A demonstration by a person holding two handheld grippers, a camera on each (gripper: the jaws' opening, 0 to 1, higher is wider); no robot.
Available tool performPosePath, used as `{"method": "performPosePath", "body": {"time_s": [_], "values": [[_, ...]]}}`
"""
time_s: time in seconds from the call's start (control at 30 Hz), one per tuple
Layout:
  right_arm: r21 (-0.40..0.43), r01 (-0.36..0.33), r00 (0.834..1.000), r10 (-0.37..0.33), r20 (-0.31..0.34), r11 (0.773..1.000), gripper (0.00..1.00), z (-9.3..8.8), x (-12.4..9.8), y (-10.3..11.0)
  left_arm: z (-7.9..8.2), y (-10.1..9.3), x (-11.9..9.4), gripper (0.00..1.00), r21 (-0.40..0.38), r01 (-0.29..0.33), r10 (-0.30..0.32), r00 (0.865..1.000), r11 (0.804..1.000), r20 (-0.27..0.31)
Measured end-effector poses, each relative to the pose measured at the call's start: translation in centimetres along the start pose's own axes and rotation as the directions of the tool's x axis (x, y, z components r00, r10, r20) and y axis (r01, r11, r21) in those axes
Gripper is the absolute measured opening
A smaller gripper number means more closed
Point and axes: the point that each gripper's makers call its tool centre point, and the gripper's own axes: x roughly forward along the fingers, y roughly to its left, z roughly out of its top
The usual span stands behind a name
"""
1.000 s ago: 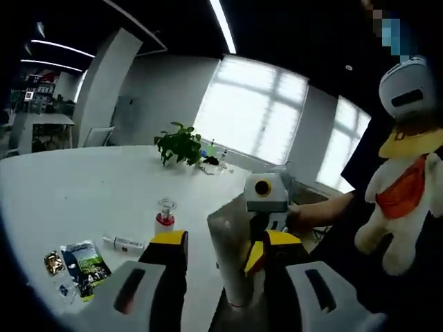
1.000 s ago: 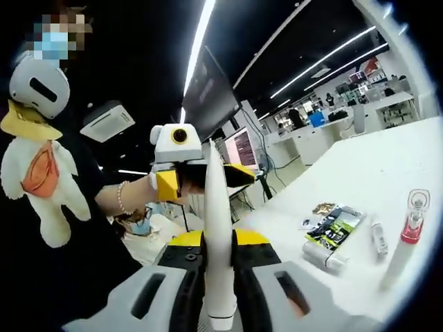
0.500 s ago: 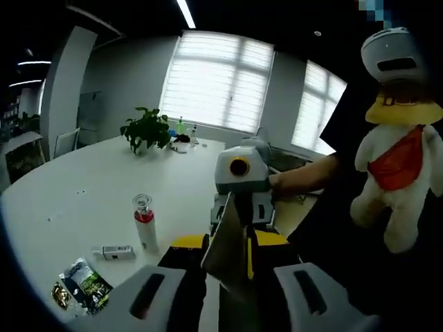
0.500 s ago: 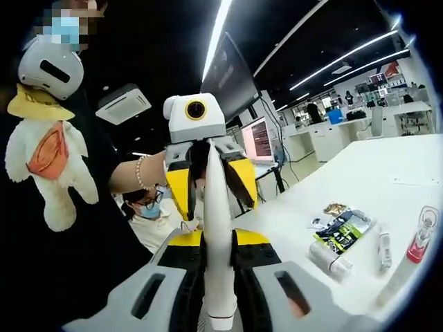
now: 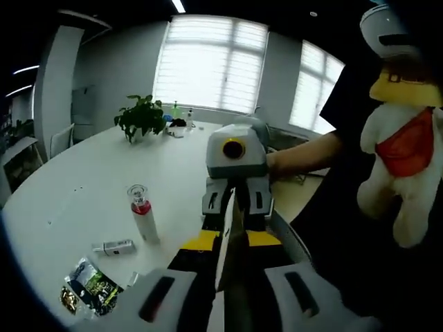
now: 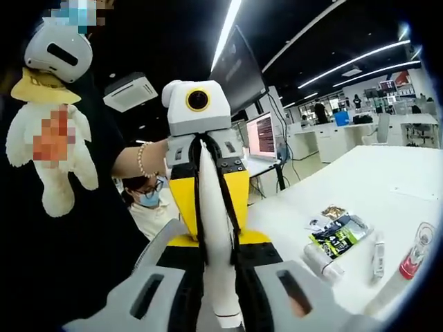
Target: Arrange the skincare products in the storage area until every visible bottle or jar stands upright without overlapping.
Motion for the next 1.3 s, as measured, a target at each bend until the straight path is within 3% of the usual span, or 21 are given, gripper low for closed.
{"method": "performPosePath", "body": {"time_s": [0.17, 0.57, 0.8, 1.03, 1.3], "values": [[-0.004, 0.025, 1.0, -0.025, -0.002, 1.0, 0.17, -0.4, -0.4, -0.7, -0.2, 0.7, 0.7, 0.11, -0.014, -0.002, 0.002, 1.0, 1.0, -0.018], [0.02, 0.142, 0.99, -0.142, -0.004, 0.99, 0.22, -1.7, -1.3, -3.2, -0.7, 2.4, 2.8, 0.11, 0.038, -0.026, 0.029, 0.997, 0.999, -0.07], [0.032, 0.24, 0.97, -0.239, -0.05, 0.97, 0.26, -3.6, -2.0, -4.8, -1.1, 3.5, 4.5, 0.11, 0.079, -0.022, 0.031, 0.993, 0.997, -0.115], [0.058, 0.306, 0.951, -0.303, -0.065, 0.95, 0.41, -5.0, -2.8, -5.8, -1.5, 4.2, 5.5, 0.11, 0.118, -0.009, 0.026, 0.989, 0.993, -0.147], [0.064, 0.413, 0.91, -0.409, -0.064, 0.909, 0.58, -5.8, -4.3, -7.7, -2.9, 5.5, 6.4, 0.11, 0.145, -0.012, 0.04, 0.982, 0.989, -0.186]]}}
